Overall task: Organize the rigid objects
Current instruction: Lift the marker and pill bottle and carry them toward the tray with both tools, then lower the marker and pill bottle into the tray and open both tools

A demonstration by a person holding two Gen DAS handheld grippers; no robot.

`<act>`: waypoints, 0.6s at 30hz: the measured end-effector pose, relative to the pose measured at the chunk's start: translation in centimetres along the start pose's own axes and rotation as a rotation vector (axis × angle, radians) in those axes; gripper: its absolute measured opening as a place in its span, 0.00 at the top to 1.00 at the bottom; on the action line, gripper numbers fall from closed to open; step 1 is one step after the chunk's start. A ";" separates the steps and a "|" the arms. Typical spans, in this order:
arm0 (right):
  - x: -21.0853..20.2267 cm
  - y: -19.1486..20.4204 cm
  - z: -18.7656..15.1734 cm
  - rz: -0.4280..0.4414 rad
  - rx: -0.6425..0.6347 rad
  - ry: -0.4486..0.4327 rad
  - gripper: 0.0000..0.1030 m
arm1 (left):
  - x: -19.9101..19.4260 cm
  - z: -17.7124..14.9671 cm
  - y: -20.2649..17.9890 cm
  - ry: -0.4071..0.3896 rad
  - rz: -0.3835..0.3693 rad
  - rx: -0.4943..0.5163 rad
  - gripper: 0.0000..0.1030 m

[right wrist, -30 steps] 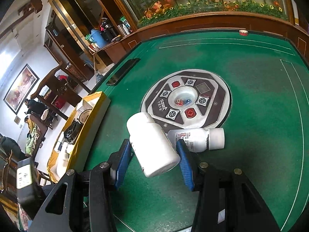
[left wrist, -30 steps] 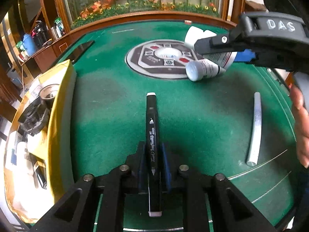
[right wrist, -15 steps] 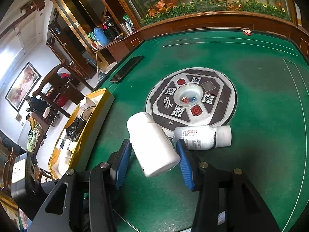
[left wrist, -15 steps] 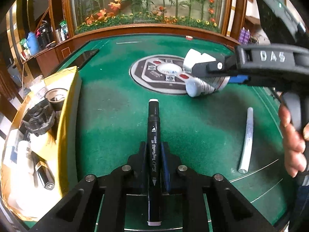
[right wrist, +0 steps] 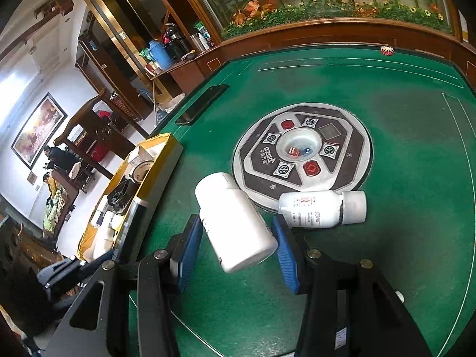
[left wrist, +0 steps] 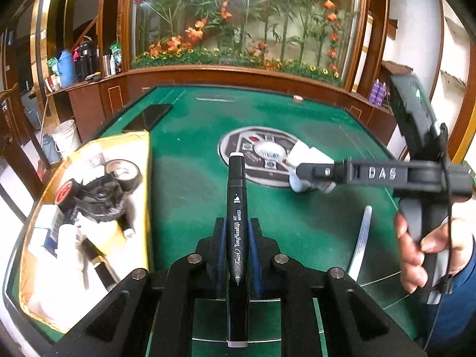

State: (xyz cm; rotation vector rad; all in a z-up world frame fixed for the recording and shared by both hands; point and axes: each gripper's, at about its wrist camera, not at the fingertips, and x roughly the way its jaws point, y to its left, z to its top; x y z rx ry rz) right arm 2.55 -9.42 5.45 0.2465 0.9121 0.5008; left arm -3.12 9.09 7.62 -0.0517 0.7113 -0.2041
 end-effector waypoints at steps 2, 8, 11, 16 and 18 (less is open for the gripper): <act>0.0 0.3 -0.1 0.004 -0.005 0.003 0.54 | -0.8 0.1 0.6 -0.020 0.003 -0.014 0.86; 0.1 2.2 -0.7 0.028 -0.043 0.007 0.54 | -2.9 0.0 4.3 -0.068 0.039 -0.088 0.86; 0.3 3.9 -1.2 0.053 -0.065 0.016 0.54 | -3.6 -0.5 6.7 -0.081 0.069 -0.127 0.86; 0.9 7.8 -2.2 0.114 -0.116 0.027 0.54 | -4.1 -1.9 10.8 -0.084 0.128 -0.207 0.86; 1.3 9.9 -2.6 0.144 -0.145 0.033 0.54 | -4.2 -2.5 12.4 -0.082 0.157 -0.233 0.86</act>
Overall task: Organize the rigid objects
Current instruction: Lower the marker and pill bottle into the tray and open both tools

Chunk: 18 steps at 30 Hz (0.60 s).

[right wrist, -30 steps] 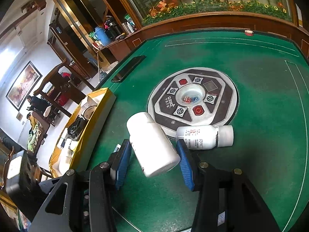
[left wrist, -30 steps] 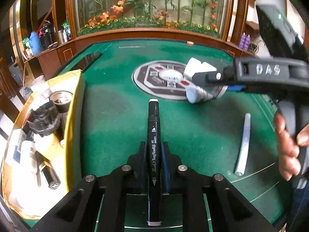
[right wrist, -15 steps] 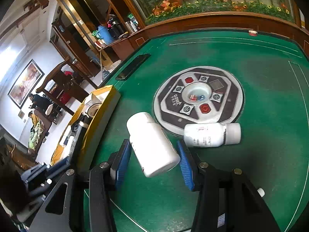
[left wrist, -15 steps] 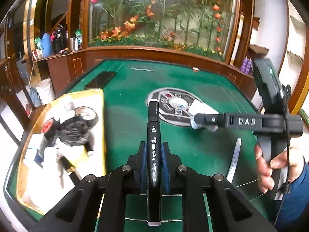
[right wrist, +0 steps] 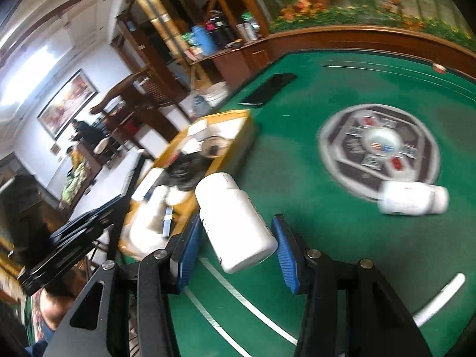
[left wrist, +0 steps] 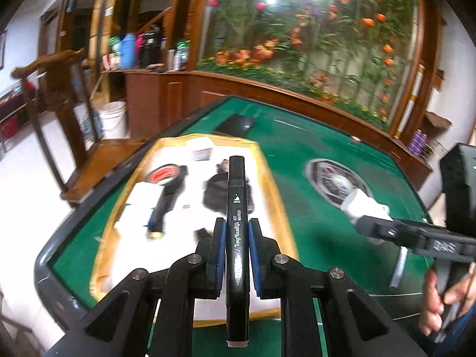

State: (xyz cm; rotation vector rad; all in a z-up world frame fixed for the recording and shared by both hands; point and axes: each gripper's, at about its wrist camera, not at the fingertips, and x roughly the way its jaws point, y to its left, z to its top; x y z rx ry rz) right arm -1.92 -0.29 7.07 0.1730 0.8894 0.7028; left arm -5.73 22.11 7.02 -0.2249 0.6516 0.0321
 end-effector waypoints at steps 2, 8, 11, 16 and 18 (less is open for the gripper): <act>1.0 2.1 -0.1 0.022 -0.031 0.012 0.54 | 0.2 -0.2 1.5 0.002 0.021 -0.028 0.86; 4.5 6.7 0.0 0.062 -0.102 0.060 0.54 | 1.6 -1.0 3.8 0.023 0.051 -0.083 0.86; 6.3 8.1 0.1 0.060 -0.121 0.080 0.54 | 2.2 -1.3 4.2 0.027 0.051 -0.085 0.86; 8.8 9.2 0.1 0.035 -0.148 0.115 0.54 | 2.9 -1.4 4.4 0.030 0.062 -0.078 0.85; 9.4 9.4 0.0 0.031 -0.154 0.126 0.54 | 3.2 -1.5 4.8 0.033 0.066 -0.083 0.85</act>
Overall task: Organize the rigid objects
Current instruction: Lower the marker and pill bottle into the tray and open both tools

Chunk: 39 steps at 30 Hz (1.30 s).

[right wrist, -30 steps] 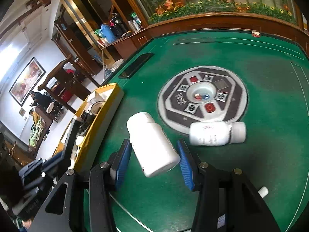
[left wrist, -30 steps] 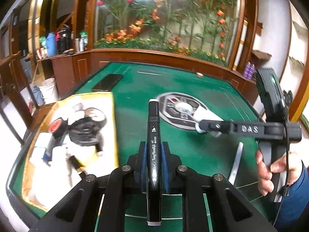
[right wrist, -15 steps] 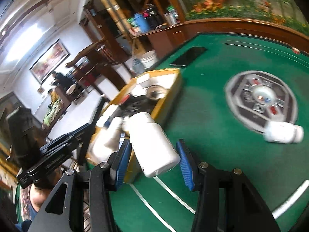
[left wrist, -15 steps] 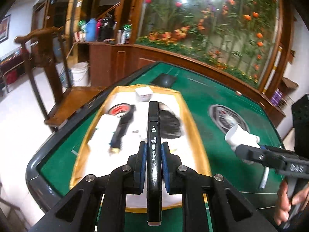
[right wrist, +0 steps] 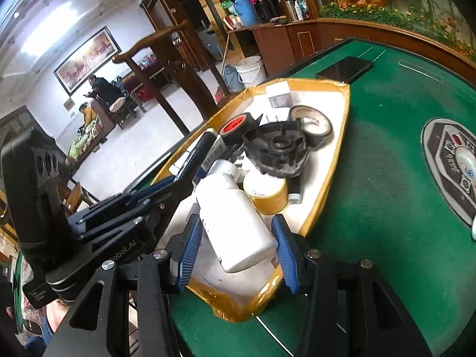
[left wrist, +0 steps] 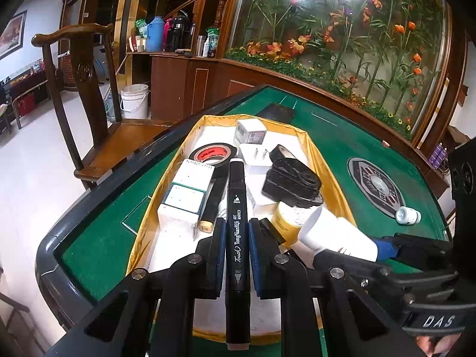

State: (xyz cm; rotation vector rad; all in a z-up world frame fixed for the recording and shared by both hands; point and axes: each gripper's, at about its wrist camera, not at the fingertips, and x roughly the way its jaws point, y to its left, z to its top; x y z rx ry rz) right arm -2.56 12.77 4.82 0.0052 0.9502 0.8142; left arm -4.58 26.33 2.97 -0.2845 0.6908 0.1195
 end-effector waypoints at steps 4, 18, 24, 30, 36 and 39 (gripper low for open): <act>0.4 0.4 -0.2 -0.017 -0.029 -0.003 0.54 | 0.7 0.0 0.6 0.010 0.004 -0.008 0.85; 1.9 2.3 -1.0 -0.140 -0.178 -0.011 0.54 | 2.2 0.6 1.9 0.022 0.009 -0.032 0.85; 2.2 2.8 -1.3 -0.164 -0.219 -0.009 0.54 | 2.0 0.3 1.8 0.035 0.009 -0.023 0.85; 2.0 2.7 -1.2 -0.157 -0.214 -0.015 0.54 | 1.9 0.3 1.8 0.042 0.011 -0.028 0.85; 1.8 2.3 -1.1 -0.146 -0.200 -0.011 0.53 | 1.8 0.3 1.7 0.051 0.007 -0.027 0.84; 1.4 2.0 -1.1 -0.124 -0.179 -0.010 0.53 | 1.5 0.3 1.5 0.049 0.008 -0.024 0.72</act>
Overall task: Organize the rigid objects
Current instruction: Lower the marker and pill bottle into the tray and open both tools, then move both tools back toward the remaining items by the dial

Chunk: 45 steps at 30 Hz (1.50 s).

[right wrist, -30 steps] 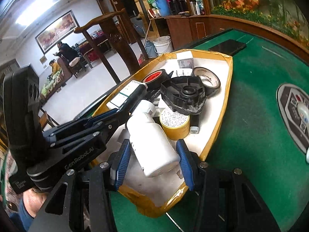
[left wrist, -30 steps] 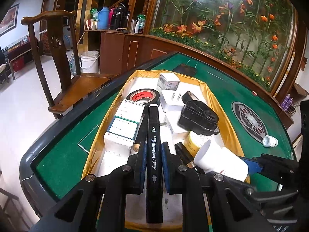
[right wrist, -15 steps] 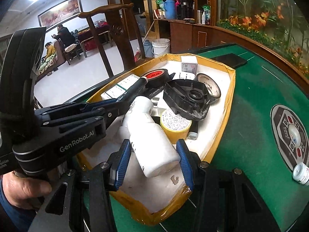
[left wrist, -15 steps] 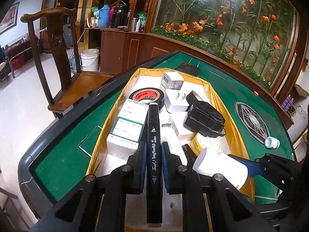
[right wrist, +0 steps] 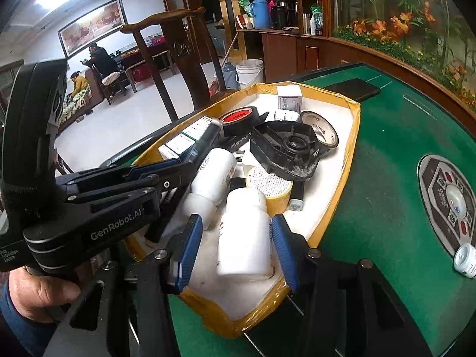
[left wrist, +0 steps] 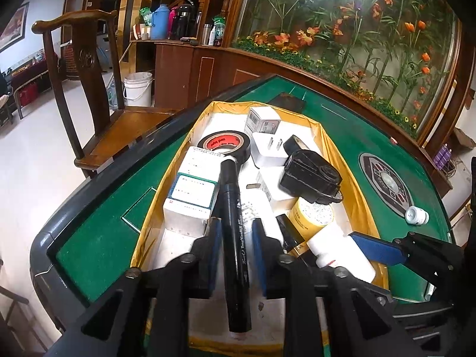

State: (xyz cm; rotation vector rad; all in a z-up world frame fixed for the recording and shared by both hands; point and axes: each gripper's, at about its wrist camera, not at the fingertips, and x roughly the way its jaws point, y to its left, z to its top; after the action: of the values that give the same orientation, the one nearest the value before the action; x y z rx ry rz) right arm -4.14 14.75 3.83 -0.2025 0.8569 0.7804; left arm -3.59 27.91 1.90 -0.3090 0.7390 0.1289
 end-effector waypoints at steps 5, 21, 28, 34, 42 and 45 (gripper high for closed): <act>-0.8 -0.3 -0.2 0.011 0.022 -0.010 0.54 | -0.8 0.0 -0.5 -0.013 0.004 0.006 0.71; -5.6 -5.4 -1.1 0.035 0.172 -0.073 0.54 | -3.0 -0.6 -6.5 -0.034 -0.029 0.136 0.61; -10.2 -11.8 -3.5 -0.021 0.286 -0.128 0.54 | -2.6 -2.1 -12.0 0.010 -0.130 0.280 0.59; -15.7 -21.1 -8.1 -0.140 0.485 -0.195 0.53 | -2.1 -4.9 -19.7 0.097 -0.302 0.491 0.56; -19.3 -28.0 -12.7 -0.199 0.722 -0.271 0.53 | -1.4 -9.5 -31.0 0.207 -0.463 0.765 0.47; -19.3 -27.7 -12.4 -0.188 0.717 -0.283 0.53 | 0.2 -10.4 -33.4 0.244 -0.445 0.803 0.47</act>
State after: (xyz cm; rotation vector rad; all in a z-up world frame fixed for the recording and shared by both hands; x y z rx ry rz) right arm -0.28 -20.93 6.17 0.4489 0.7852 0.2812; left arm -2.66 -7.04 2.28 0.2891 0.8851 -0.6278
